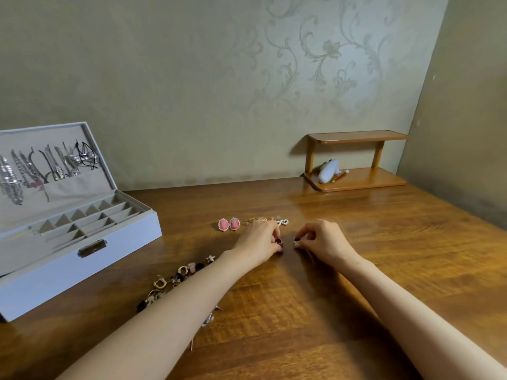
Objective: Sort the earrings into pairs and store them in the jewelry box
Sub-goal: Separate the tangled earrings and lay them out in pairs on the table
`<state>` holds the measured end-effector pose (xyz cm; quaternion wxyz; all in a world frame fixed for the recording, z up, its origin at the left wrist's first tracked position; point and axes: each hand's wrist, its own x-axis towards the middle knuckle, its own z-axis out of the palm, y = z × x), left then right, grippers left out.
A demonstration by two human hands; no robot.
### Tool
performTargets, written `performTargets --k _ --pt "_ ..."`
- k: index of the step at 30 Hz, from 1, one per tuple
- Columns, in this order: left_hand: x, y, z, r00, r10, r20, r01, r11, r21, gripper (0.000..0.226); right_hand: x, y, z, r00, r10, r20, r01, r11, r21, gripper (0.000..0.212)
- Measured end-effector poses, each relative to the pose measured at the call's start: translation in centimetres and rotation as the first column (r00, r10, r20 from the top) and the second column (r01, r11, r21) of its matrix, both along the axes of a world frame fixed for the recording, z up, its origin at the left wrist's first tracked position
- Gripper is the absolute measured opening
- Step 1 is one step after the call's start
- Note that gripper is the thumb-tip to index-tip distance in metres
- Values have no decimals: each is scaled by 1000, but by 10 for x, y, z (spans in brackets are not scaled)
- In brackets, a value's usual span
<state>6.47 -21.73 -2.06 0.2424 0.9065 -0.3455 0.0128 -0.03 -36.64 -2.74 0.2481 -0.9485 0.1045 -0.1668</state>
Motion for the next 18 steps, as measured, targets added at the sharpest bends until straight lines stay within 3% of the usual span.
performTargets --k 5,11,18 --pt "12 -28 -2 990 28 141 -30 999 18 25 7 -19 1 994 -111 -20 110 992 -56 19" --pt "28 -55 -2 969 30 245 -40 999 37 22 19 -38 9 988 -23 -155 34 997 68 30" --pt "44 -69 -2 967 56 248 -69 997 43 26 34 -47 3 990 -123 -64 126 991 37 6"
